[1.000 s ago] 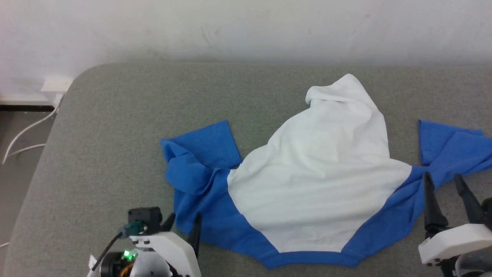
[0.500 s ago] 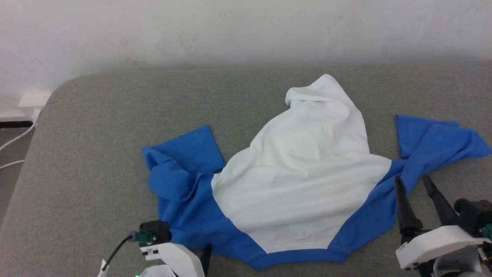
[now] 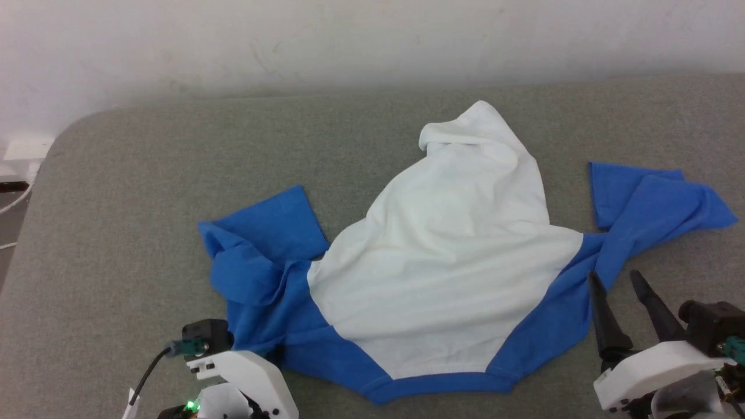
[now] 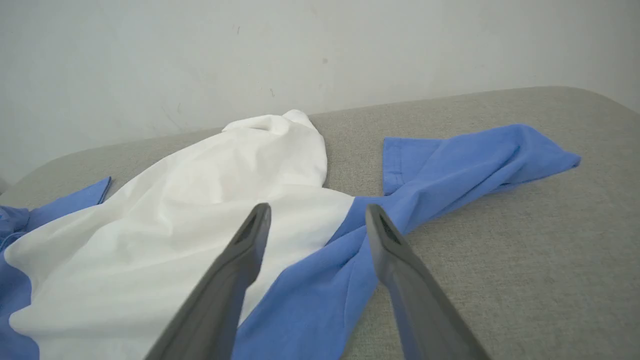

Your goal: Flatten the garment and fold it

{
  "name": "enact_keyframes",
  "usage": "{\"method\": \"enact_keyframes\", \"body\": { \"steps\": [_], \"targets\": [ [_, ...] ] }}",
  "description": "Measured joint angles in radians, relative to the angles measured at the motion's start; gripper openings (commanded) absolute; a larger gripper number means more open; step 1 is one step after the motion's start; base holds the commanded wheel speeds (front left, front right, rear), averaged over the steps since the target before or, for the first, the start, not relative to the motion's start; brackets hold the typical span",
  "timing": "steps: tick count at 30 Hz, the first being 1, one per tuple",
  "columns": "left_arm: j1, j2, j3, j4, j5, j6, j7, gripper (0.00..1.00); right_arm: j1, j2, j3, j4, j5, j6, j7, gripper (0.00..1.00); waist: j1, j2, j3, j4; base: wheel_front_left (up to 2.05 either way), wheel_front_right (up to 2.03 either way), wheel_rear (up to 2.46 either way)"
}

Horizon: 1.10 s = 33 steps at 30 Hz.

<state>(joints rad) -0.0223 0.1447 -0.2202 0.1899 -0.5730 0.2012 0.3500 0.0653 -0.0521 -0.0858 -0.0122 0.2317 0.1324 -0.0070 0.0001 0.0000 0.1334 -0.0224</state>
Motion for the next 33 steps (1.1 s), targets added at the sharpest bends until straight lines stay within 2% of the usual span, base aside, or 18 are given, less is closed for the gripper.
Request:
{"method": "enact_keyframes", "body": {
  "steps": [4, 10, 14, 25, 26, 27, 28, 29, 33],
  "targets": [
    [0.013, 0.001, 0.017, -0.011, -0.004, -0.005, -0.037, 0.0, 0.017, 0.0, -0.009, 0.01, -0.002, 0.0, 0.065, 1.0, 0.0001, 0.0, 0.0, 0.006, 0.0, 0.0, 0.0],
    [0.023, 0.018, 0.052, -0.02, -0.004, 0.012, -0.082, 0.0, 0.042, 0.0, -0.013, 0.051, 0.008, -0.001, 0.199, 1.0, 0.0001, 0.0001, 0.007, 0.022, 0.0, 0.0, 0.0],
    [0.022, 0.018, 0.053, -0.018, -0.004, 0.012, -0.093, 0.0, 0.035, 0.0, -0.02, 0.074, 0.008, -0.001, 0.243, 1.0, 0.0, 0.0001, 0.016, 0.03, 0.0, 0.0, 0.0],
    [0.005, 0.017, 0.045, -0.027, -0.004, 0.012, -0.101, 0.0, -0.099, 0.0, -0.014, 0.208, -0.066, -0.001, 0.357, 1.0, 0.0, 0.0, 0.058, 0.038, 0.0, 0.0, 0.0],
    [0.002, 0.017, 0.044, -0.026, -0.004, 0.012, -0.101, 0.0, -0.105, 0.0, -0.016, 0.21, -0.075, -0.001, 0.375, 0.5, 0.0, 0.0, 0.06, 0.04, 0.0, 0.0, 0.0],
    [-0.001, 0.017, 0.042, -0.026, -0.004, 0.012, -0.101, 0.0, -0.108, 0.0, -0.02, 0.208, -0.09, 0.0, 0.388, 0.44, -0.0001, 0.0, 0.062, 0.042, 0.0, 0.0, 0.0],
    [-0.001, 0.017, 0.041, -0.026, -0.004, 0.012, -0.101, 0.0, -0.109, 0.0, -0.024, 0.204, -0.1, 0.0, 0.396, 0.25, -0.0002, 0.0, 0.063, 0.043, 0.0, 0.0, 0.0],
    [-0.001, 0.017, 0.04, -0.026, -0.004, 0.012, -0.102, 0.0, -0.109, 0.0, -0.028, 0.2, -0.103, 0.0, 0.402, 0.0, -0.0001, 0.0, 0.064, 0.045, 0.0, 0.0, 0.0],
    [-0.001, 0.017, 0.04, -0.024, -0.006, 0.011, -0.106, 0.0, -0.1, 0.0, -0.041, 0.183, -0.106, 0.0, 0.411, 0.0, -0.0001, 0.0, 0.059, 0.044, 0.0, 0.0, 0.0]
  ]
}}
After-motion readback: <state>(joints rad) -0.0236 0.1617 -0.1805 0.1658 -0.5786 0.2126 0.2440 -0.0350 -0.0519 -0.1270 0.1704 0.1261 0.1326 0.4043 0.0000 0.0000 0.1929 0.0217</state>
